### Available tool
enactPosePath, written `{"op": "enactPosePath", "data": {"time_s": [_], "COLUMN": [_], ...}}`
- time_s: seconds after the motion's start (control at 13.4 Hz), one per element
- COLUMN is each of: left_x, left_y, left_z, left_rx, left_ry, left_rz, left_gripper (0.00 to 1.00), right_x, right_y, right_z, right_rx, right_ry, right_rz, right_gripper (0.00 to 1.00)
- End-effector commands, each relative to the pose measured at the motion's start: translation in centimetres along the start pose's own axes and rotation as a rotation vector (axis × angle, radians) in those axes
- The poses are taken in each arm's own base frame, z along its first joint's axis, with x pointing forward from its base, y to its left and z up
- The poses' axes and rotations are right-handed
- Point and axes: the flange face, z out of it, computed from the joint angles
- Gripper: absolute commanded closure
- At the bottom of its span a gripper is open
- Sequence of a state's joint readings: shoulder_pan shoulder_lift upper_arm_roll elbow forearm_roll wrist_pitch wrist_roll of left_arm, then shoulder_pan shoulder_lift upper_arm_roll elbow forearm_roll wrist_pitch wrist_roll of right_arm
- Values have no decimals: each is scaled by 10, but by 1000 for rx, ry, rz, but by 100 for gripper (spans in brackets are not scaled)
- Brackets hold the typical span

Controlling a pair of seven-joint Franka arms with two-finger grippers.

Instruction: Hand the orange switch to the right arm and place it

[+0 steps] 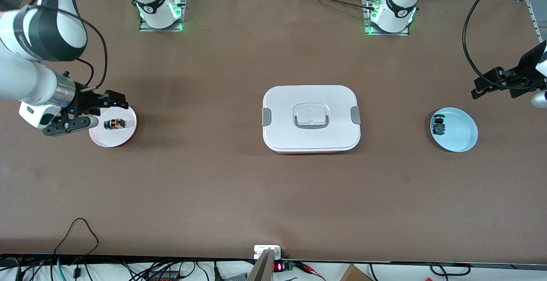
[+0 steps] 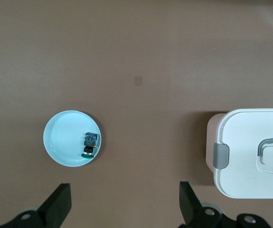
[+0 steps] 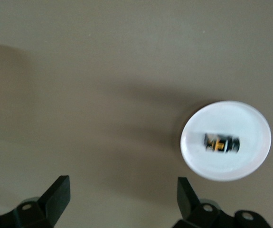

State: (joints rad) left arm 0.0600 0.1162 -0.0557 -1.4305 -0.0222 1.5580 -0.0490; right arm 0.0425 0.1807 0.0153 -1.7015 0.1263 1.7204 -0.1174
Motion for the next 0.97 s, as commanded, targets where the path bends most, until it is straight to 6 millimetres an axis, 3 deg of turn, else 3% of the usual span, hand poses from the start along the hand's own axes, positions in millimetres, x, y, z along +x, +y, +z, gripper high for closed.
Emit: {"op": "enactPosePath", "data": {"time_s": [0.0, 0.3, 0.45, 0.52, 0.6, 0.89], "left_x": [5, 5, 5, 5, 5, 5], "left_y": [-2, -3, -3, -2, -3, -1], "left_z": [-5, -5, -5, -5, -5, -5], "left_rx": [4, 4, -1, -4, -2, -2], "left_ry": [10, 9, 10, 10, 10, 10], "left_rz": [29, 27, 26, 27, 26, 29], "left_gripper": [0, 0, 0, 0, 0, 0], "right_x": [-8, -18, -28, -33, -34, -33], "right_y": [-7, -9, 12, 34, 41, 46], "right_z": [-46, -101, -118, -118, -110, -92], "right_rx": [-7, -157, -140, -130, -128, -148], "right_ry": [-54, 1, 29, 24, 1, -16], "right_rz": [69, 40, 121, 220, 279, 269], "right_gripper": [0, 0, 0, 0, 0, 0]}}
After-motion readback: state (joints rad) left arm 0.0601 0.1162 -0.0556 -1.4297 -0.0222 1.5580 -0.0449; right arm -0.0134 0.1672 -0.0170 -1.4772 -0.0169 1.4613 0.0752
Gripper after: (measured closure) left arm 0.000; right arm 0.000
